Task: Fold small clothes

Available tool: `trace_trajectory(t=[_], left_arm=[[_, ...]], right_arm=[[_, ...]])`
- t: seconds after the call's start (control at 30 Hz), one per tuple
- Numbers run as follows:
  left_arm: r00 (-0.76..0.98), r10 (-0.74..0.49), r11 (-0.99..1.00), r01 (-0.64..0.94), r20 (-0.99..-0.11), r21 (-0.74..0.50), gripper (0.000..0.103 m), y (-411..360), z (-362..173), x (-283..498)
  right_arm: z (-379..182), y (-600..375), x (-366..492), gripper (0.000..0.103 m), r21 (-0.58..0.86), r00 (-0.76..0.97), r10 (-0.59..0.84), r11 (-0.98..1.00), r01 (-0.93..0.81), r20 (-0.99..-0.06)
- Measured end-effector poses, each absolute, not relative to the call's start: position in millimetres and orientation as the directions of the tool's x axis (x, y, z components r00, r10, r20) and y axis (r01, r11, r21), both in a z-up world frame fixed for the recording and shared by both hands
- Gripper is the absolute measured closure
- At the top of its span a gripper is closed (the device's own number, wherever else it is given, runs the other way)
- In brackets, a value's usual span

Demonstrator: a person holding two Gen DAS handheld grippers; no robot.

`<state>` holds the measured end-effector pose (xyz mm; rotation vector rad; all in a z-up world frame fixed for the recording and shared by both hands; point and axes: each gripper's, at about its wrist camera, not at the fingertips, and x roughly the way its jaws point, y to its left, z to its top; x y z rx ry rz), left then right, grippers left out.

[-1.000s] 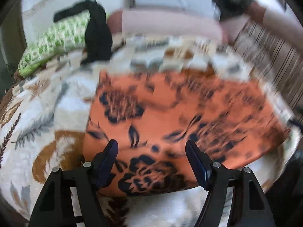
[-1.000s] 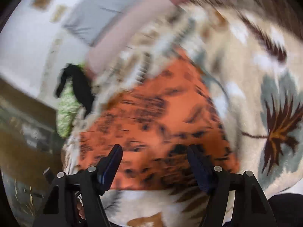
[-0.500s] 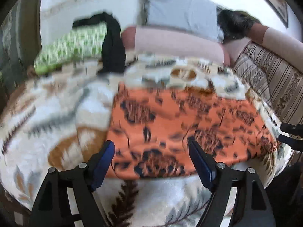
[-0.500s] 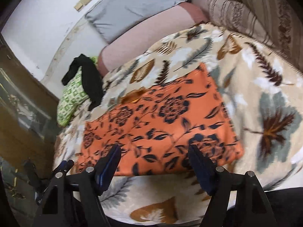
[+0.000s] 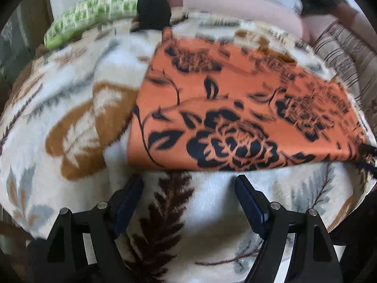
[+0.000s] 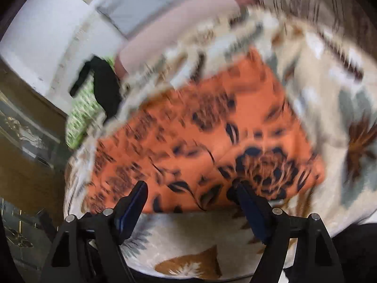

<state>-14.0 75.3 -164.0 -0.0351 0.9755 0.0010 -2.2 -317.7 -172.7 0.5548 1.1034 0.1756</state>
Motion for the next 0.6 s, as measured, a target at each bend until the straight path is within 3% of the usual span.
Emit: trace_trajectory(t=[0.23, 0.33, 0.4, 0.43, 0.6], left_arm=[[0.696, -0.002, 1.000, -0.011, -0.718, -0.014, 0.022, 69.1, -113.1, -25.4], [0.665, -0.016, 0.999, -0.024, -0.746, -0.044, 0.022, 66.9, -123.8, -7.5], [0.572, -0.014, 0.998, -0.040, -0.820, -0.046, 0.022, 67.1, -146.6, 10.6], [0.537, -0.013, 0.998, -0.048, -0.843, -0.045, 0.022, 66.9, -155.6, 15.4], [0.617, 0.026, 0.999, -0.031, -0.787, 0.009, 0.022, 52.6, -135.6, 7.4]], right_arm=[[-123.2, -319.1, -16.2, 0.021, 0.510, 0.627, 0.389, 0.860, 0.016, -0.675], [-139.6, -319.2, -5.3, 0.021, 0.501, 0.586, 0.393, 0.865, 0.025, -0.708], [-169.8, -331.2, -0.9, 0.021, 0.509, 0.482, 0.395, 0.851, 0.128, -0.782], [-170.4, -335.0, -3.8, 0.021, 0.537, 0.508, 0.411, 0.835, 0.125, -0.757], [-124.0, -330.9, -8.1, 0.021, 0.523, 0.622, 0.398, 0.852, 0.022, -0.674]])
